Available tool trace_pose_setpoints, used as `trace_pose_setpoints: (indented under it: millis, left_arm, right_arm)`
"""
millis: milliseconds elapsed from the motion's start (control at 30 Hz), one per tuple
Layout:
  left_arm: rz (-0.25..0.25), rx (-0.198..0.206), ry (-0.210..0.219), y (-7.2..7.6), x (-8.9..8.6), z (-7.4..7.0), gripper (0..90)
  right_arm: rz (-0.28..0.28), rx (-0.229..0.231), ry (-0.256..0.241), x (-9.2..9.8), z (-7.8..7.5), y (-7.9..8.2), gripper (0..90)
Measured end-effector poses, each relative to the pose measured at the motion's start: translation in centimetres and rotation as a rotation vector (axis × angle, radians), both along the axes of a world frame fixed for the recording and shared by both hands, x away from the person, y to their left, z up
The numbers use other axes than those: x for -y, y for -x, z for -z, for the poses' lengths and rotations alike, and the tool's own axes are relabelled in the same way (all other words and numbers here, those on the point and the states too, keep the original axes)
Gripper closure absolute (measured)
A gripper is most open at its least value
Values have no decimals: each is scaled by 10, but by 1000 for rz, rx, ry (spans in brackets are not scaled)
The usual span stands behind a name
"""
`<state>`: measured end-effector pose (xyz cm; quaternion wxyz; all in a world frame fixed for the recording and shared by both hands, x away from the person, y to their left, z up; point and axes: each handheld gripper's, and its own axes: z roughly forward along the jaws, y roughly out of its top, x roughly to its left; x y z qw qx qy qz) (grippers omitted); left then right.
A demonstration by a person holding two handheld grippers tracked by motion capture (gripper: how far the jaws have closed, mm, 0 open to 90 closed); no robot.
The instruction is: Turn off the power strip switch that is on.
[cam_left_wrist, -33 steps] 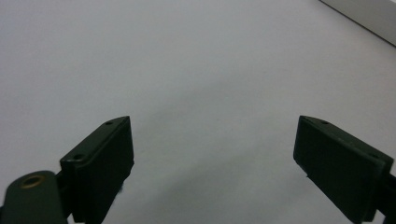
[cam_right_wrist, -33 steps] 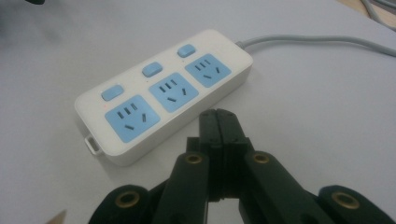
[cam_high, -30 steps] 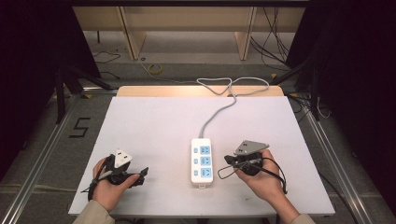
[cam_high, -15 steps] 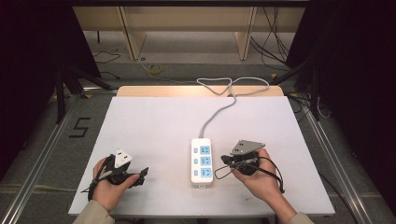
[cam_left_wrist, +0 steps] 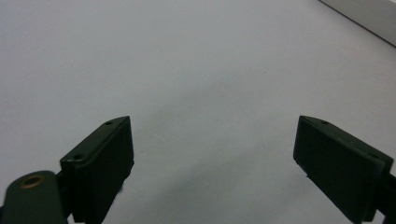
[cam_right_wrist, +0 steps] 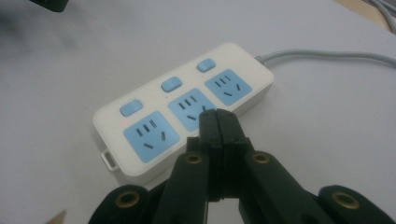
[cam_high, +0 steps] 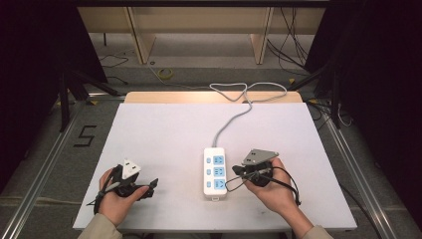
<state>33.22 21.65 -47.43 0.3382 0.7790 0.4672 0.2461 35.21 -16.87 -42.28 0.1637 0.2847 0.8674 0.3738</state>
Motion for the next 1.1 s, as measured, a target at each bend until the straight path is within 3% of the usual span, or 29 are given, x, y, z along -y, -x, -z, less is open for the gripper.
trace_pose_setpoints:
  millis: [1100]
  left_arm:
    - [1,3,1,0,0,0,121]
  right_arm:
    - [-42,-14,12,-20,-1,-1,900]
